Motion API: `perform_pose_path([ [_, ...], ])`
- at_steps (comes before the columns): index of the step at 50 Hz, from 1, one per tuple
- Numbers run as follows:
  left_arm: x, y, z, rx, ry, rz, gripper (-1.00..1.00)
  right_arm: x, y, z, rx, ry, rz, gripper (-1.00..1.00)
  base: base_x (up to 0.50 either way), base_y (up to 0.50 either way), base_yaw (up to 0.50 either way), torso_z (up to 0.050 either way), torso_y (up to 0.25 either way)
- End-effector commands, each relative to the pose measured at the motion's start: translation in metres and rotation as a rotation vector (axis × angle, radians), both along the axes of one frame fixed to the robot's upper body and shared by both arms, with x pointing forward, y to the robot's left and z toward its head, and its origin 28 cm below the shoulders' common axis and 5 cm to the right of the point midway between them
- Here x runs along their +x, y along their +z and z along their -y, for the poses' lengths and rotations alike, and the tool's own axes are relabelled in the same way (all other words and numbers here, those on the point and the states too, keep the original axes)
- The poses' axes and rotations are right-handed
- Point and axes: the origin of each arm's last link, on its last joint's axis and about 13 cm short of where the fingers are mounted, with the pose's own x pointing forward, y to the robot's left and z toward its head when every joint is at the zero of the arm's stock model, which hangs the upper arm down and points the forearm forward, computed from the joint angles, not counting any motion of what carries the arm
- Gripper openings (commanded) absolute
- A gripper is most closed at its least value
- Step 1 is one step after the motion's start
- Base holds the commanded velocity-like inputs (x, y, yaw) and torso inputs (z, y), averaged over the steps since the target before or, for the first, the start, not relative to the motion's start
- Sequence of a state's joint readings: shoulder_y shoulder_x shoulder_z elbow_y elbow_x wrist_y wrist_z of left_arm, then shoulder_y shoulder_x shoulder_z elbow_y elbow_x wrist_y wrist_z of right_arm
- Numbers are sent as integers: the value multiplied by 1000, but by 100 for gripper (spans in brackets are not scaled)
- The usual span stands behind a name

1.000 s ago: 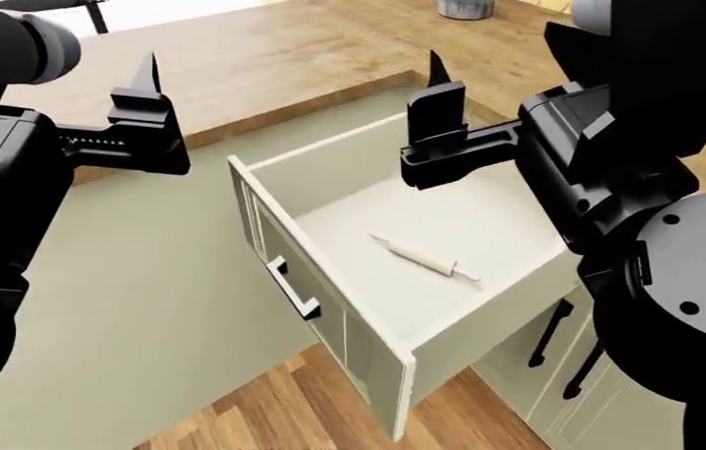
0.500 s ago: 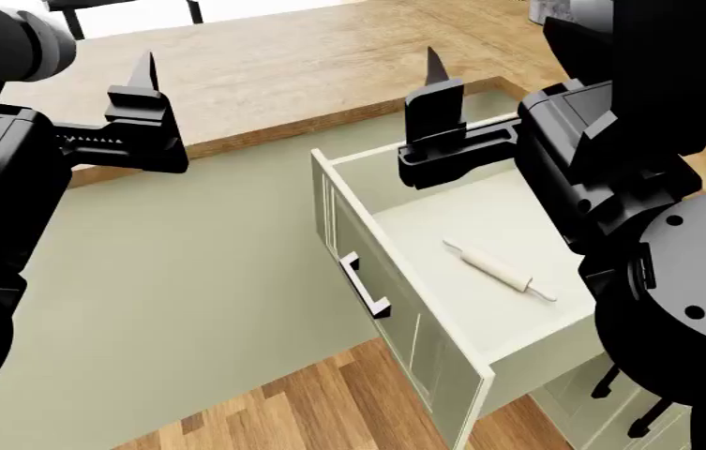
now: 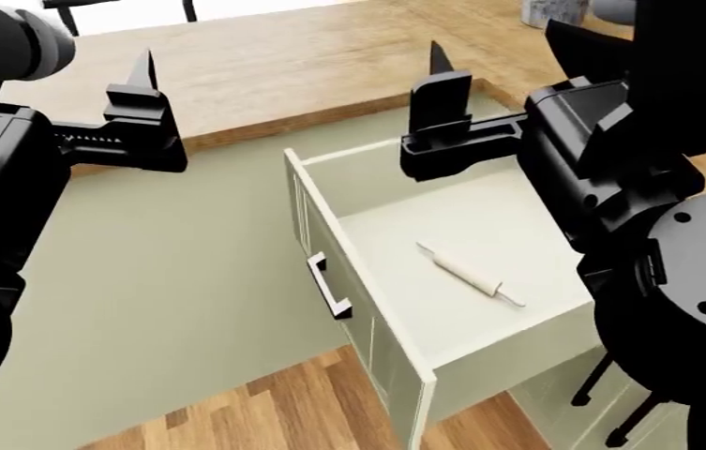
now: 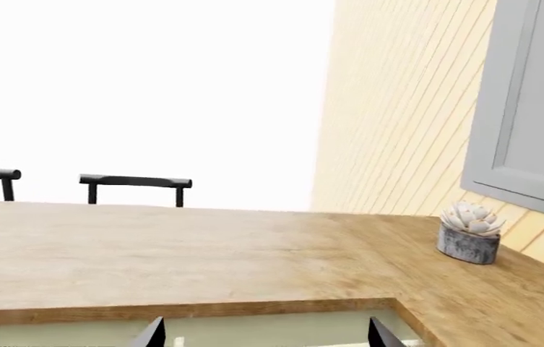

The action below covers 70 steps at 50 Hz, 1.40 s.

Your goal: Close the left drawer.

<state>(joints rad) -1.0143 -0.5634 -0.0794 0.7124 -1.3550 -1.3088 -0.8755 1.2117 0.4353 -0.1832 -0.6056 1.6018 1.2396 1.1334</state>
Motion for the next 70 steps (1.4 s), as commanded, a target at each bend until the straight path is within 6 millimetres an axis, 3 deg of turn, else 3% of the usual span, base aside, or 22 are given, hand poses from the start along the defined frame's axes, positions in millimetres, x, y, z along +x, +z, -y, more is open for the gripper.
perform_pose_path([
  [1, -1, 0, 0, 1, -3, 1, 100, 0, -1, 0, 21, -2, -5, 100, 457, -202, 0, 0, 0],
  [13, 1, -1, 0, 2, -3, -2, 100, 3, -6, -1, -13, -26, -22, 100, 358, -158, 0, 0, 0],
  [18, -1, 0, 1, 3, -4, 2, 100, 2, -3, 0, 51, -22, -20, 100, 0, 0, 0, 0, 0],
  [19, -1, 0, 1, 6, -7, 3, 100, 1, -3, -1, -46, -23, 19, 100, 0, 0, 0, 0, 0],
  [70, -1, 0, 1, 6, -6, 6, 100, 0, -2, -2, -95, -31, 31, 100, 0, 0, 500, 0, 0],
])
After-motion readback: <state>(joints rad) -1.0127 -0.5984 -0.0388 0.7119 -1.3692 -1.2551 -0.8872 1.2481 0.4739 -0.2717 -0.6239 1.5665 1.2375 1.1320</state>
